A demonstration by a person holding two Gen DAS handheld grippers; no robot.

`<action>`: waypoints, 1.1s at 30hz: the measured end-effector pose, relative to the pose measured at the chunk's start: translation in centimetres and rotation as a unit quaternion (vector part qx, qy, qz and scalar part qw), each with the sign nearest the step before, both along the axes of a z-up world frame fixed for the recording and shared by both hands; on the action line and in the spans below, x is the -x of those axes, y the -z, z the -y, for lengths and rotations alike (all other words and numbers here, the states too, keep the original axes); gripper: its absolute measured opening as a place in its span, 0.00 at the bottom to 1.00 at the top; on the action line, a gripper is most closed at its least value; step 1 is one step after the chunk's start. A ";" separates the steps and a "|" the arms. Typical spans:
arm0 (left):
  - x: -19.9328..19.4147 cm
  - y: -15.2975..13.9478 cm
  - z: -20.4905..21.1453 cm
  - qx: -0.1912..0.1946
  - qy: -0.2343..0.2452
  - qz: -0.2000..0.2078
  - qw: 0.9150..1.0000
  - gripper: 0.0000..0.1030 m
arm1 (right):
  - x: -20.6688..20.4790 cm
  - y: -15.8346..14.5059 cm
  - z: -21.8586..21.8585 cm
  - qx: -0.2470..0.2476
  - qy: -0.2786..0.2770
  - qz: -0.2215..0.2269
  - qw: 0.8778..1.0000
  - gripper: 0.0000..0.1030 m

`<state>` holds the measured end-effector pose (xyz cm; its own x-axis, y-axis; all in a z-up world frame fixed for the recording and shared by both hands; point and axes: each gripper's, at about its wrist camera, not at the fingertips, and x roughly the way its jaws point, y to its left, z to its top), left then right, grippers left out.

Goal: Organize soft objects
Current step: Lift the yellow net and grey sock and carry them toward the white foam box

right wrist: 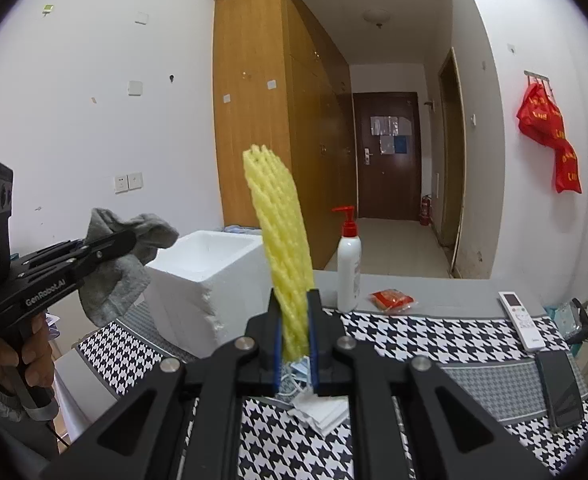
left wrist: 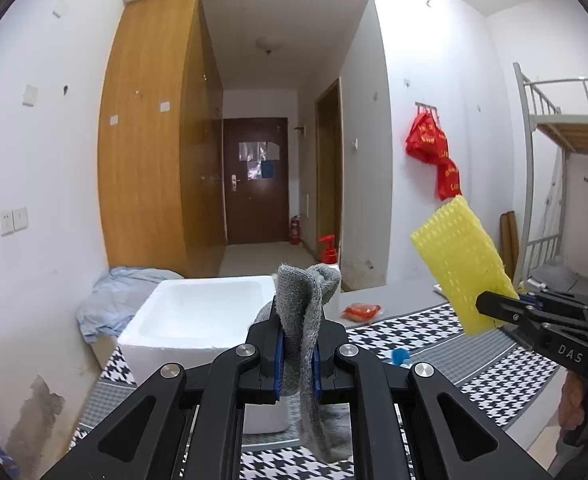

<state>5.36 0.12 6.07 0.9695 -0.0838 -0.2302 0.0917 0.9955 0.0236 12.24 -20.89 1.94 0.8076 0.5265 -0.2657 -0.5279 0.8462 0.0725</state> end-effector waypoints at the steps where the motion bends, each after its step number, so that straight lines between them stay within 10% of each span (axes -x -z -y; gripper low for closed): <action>1: -0.1 -0.1 0.0 -0.002 -0.001 0.001 1.000 0.11 | -0.1 0.0 -0.2 0.000 -0.002 0.001 1.000 0.13; 33: -1.3 -1.8 -6.2 -0.002 -0.099 0.007 0.995 0.11 | -4.7 -1.6 -8.3 0.013 -0.096 -0.008 0.995 0.13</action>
